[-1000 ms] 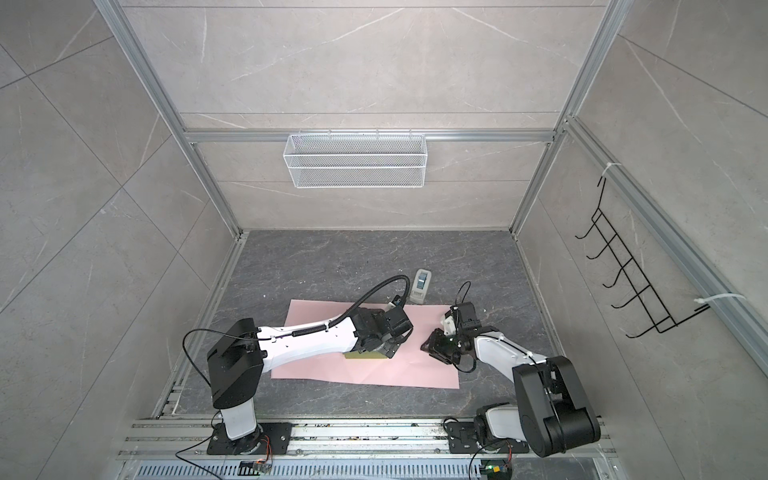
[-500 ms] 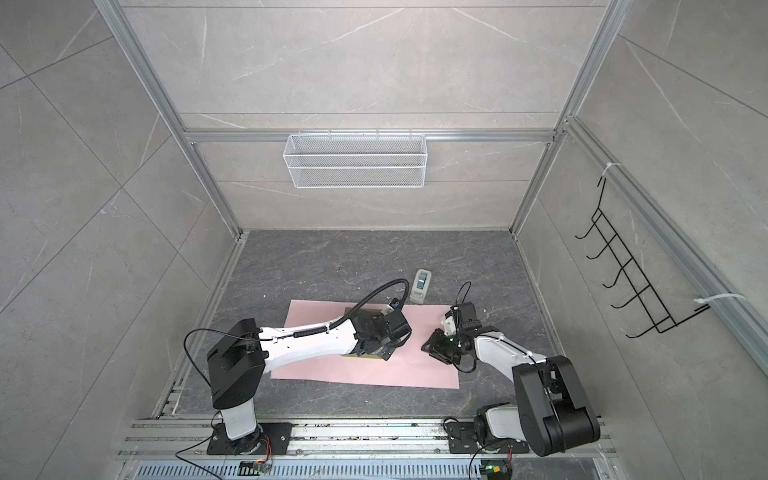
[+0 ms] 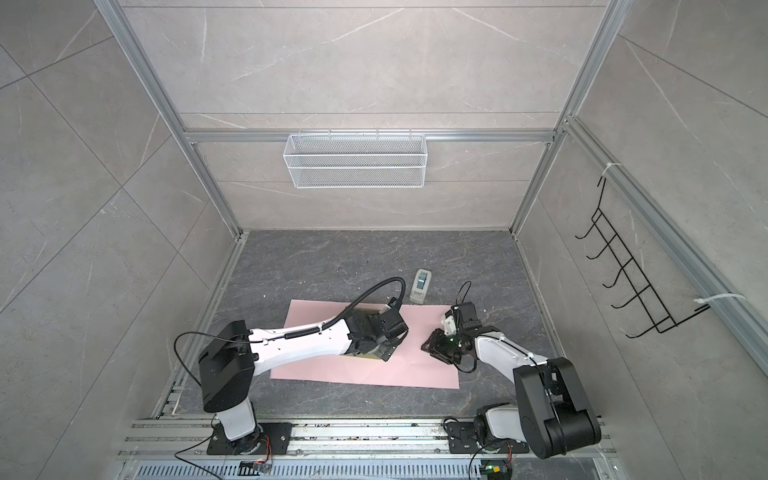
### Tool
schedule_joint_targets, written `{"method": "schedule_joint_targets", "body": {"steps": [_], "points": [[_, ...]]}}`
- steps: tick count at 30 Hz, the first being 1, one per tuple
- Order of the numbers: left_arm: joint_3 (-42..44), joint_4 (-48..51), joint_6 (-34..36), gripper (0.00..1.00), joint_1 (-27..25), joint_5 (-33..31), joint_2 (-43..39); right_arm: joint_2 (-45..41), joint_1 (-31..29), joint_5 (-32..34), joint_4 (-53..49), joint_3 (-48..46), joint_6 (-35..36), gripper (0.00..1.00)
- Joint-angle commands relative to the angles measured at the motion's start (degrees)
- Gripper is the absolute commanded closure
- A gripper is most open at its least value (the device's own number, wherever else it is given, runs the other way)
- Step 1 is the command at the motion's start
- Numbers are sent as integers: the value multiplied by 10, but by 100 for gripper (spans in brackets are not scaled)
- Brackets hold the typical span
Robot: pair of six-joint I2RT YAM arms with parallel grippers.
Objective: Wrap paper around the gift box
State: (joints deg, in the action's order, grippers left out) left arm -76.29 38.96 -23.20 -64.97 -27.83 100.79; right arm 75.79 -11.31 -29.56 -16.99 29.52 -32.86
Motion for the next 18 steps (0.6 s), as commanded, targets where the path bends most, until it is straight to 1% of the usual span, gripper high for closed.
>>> {"method": "schedule_joint_targets", "body": {"steps": [1,3,4,7,8,9,11,13,18], "points": [[27,-15,-31,0,18,20,-89,-26,0,16,-31,16,22,56],[70,-31,-56,1,54,58,-136,-22,-1,18,-32,16,24,56],[98,-45,-74,1,82,95,-161,-16,-1,19,-31,16,26,57],[185,-105,-127,4,177,234,-219,-4,-1,21,-26,13,27,57],[207,-125,-141,4,204,273,-231,-2,-2,20,-24,12,27,58],[222,-135,-151,5,220,296,-239,0,-1,20,-22,11,26,58],[243,-153,-166,5,243,338,-248,1,-2,21,-22,9,25,58],[254,-160,-179,4,255,365,-246,0,-1,21,-21,8,24,58],[278,-174,-202,4,270,399,-223,1,-2,19,-19,8,22,59]]}}
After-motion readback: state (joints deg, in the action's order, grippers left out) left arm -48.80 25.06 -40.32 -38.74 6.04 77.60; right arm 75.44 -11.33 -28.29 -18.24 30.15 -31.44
